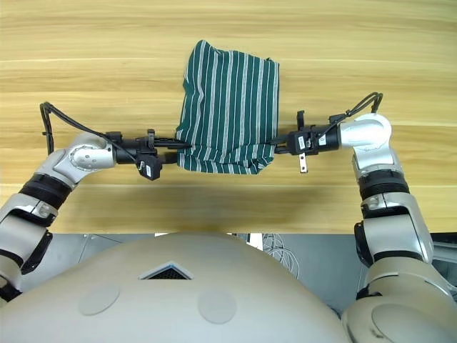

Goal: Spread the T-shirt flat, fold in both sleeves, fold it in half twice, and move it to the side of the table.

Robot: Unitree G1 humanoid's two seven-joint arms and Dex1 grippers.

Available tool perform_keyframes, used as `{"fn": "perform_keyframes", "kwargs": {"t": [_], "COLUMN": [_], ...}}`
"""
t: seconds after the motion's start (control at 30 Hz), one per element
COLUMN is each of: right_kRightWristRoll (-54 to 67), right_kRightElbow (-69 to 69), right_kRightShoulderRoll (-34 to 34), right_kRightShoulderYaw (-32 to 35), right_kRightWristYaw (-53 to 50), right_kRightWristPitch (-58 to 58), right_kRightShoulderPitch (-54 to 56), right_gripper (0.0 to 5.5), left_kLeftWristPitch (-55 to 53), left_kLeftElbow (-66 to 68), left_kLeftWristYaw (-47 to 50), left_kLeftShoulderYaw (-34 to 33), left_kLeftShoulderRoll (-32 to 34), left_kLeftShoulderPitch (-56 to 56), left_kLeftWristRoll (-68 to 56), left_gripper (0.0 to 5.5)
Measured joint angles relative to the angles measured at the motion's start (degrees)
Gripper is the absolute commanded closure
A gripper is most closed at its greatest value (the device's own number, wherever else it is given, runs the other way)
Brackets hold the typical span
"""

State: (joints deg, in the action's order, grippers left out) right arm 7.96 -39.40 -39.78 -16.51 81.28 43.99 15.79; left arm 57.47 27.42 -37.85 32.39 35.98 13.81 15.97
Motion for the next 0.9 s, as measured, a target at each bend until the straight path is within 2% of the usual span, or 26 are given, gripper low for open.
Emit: {"fn": "perform_keyframes", "kwargs": {"t": [0.17, 0.3, 0.43, 0.63, 0.77, 0.87, 0.9], "right_kRightWristRoll": [-0.53, 1.48, 7.94, 20.11, 22.20, 22.14, 22.22], "right_kRightElbow": [-0.05, 0.77, 6.39, 22.72, 31.88, 33.18, 32.60], "right_kRightShoulderRoll": [0.42, 1.34, 1.27, -3.66, -5.57, -5.73, -5.59], "right_kRightShoulderYaw": [0.02, 0.50, 1.42, 5.52, 7.40, 7.42, 7.37], "right_kRightWristYaw": [-0.54, 0.52, 4.31, 9.79, 10.08, 10.18, 10.57], "right_kRightWristPitch": [0.02, -0.52, -4.02, -12.53, -14.89, -16.60, -17.76], "right_kRightShoulderPitch": [0.00, -0.05, -1.93, -14.66, -23.23, -23.13, -22.14], "right_gripper": [5.40, 5.40, 5.40, 5.40, 5.40, 5.40, 5.40], "left_kLeftWristPitch": [-3.49, -8.59, -13.25, -18.47, -20.88, -25.19, -28.03], "left_kLeftElbow": [-1.22, -7.68, -13.76, -29.33, -34.88, -36.08, -35.39], "left_kLeftWristYaw": [-7.30, -13.36, -17.40, -19.19, -19.56, -20.95, -22.54], "left_kLeftShoulderYaw": [0.31, -2.08, -5.22, -10.65, -12.92, -13.47, -13.67], "left_kLeftShoulderRoll": [0.29, 2.91, 5.60, 13.11, 15.96, 15.64, 14.45], "left_kLeftShoulderPitch": [-1.66, -3.69, -6.93, -22.25, -31.51, -28.63, -24.57], "left_kLeftWristRoll": [-11.65, -23.88, -29.86, -36.16, -36.14, -36.65, -38.33], "left_gripper": [5.50, 5.50, 5.50, 5.50, 5.50, 5.50, 5.50]}}
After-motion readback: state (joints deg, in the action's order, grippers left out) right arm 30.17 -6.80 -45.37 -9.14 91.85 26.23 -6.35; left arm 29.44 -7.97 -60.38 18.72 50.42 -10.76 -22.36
